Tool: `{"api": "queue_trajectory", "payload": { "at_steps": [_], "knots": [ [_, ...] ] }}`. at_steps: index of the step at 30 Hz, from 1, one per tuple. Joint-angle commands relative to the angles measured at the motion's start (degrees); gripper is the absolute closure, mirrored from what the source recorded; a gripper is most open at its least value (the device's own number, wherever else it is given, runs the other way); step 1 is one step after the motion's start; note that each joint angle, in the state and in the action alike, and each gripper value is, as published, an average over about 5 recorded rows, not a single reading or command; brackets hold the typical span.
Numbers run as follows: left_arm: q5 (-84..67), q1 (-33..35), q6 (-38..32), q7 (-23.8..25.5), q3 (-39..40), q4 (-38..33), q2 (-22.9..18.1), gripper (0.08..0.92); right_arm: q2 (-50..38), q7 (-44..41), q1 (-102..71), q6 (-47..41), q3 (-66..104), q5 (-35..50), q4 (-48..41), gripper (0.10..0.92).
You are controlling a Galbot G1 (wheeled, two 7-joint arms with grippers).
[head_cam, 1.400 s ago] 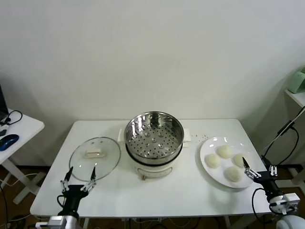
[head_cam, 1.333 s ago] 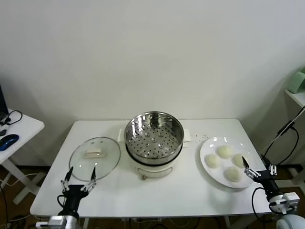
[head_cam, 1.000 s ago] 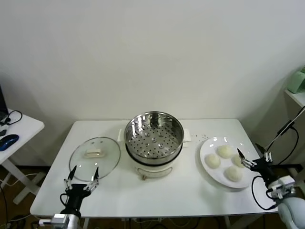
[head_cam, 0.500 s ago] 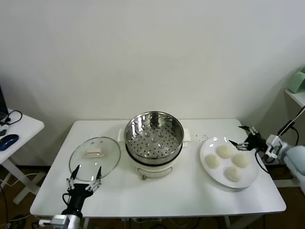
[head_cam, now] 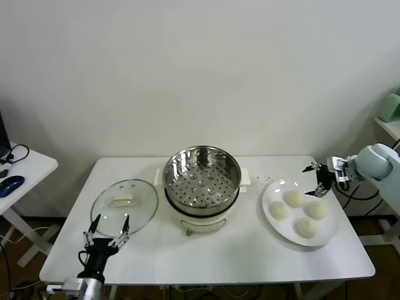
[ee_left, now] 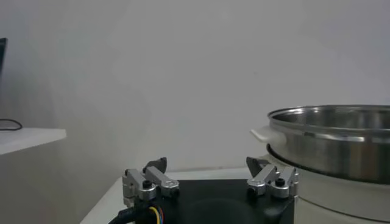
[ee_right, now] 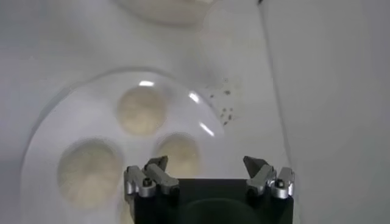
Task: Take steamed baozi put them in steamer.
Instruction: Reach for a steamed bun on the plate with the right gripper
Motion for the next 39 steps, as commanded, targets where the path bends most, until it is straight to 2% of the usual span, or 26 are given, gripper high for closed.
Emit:
{"api": "queue_trajectory", "payload": {
  "at_steps": [1, 16, 39],
  "knots": [
    [-0.5, -0.3, 0.4, 0.0, -0.1, 0.1, 0.4, 0.177, 4.9, -6.6, 12.5, 3.3, -15.6, -6.6, -8.1, 0.203],
    [-2.1, -2.3, 1.8, -0.7, -0.3, 0.8, 1.1, 0.177, 17.6, -2.8, 8.1, 5.5, -13.9, -9.3, -19.6, 0.203],
    [-2.6, -2.7, 1.9, -1.1, -0.9, 2.5, 1.2, 0.177, 20.3, -2.0, 3.5, 6.0, -11.4, -10.7, -23.1, 0.203]
  ]
}}
